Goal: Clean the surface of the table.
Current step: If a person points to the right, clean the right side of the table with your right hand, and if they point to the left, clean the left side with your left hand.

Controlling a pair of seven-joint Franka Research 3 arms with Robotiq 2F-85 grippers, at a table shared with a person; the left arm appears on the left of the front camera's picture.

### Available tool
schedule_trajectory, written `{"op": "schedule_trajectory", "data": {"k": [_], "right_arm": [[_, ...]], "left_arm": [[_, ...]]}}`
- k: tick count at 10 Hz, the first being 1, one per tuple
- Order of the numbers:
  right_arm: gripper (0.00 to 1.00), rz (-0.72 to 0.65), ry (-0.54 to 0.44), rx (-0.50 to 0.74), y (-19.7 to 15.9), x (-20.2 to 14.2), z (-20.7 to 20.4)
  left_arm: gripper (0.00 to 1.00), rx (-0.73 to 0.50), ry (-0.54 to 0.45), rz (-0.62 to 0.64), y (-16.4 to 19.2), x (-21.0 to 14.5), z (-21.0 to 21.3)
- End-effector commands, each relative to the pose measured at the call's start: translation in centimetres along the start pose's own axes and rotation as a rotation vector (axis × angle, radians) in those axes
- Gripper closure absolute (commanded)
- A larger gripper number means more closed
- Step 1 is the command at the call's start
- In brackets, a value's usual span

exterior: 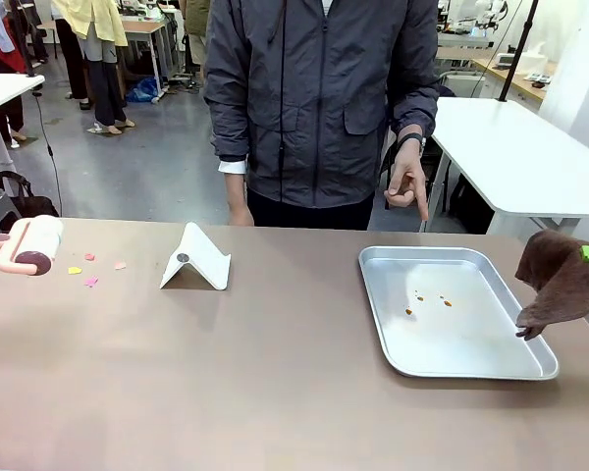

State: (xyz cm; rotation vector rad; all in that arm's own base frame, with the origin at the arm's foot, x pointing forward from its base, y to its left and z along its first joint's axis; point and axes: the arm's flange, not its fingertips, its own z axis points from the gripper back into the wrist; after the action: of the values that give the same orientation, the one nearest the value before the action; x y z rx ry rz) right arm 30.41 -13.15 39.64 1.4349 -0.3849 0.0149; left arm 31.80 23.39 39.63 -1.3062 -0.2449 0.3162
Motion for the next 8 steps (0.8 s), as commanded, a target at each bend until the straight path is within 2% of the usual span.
{"op": "schedule_trajectory", "data": {"k": [1,2,3,4,6,8], "right_arm": [[0.94,0.042,0.047,-0.053,0.2,0.8,-1.0],[0.94,0.044,0.084,-0.081,0.3,1.6,-1.7],[0.94,0.053,0.088,-0.157,0.4,2.7,-2.3],[0.94,0.07,0.147,-0.242,0.6,4.0,-3.1],[0.94,0.075,0.195,-0.498,0.0,6.4,-5.2],[0.94,0.109,0.25,-0.652,-1.1,8.5,-6.7]], "left_arm": [[1.0,-0.017,0.008,-0.018,-0.1,-0.1,0.5],[1.0,-0.017,0.008,-0.018,-0.1,-0.1,0.5],[1.0,-0.017,0.008,-0.018,-0.1,-0.1,0.5],[1.0,-0.017,0.008,-0.018,-0.1,-0.1,0.5],[1.0,-0.017,0.008,-0.018,-0.1,-0.1,0.5],[1.0,-0.017,0.008,-0.018,-0.1,-0.1,0.5]]}}
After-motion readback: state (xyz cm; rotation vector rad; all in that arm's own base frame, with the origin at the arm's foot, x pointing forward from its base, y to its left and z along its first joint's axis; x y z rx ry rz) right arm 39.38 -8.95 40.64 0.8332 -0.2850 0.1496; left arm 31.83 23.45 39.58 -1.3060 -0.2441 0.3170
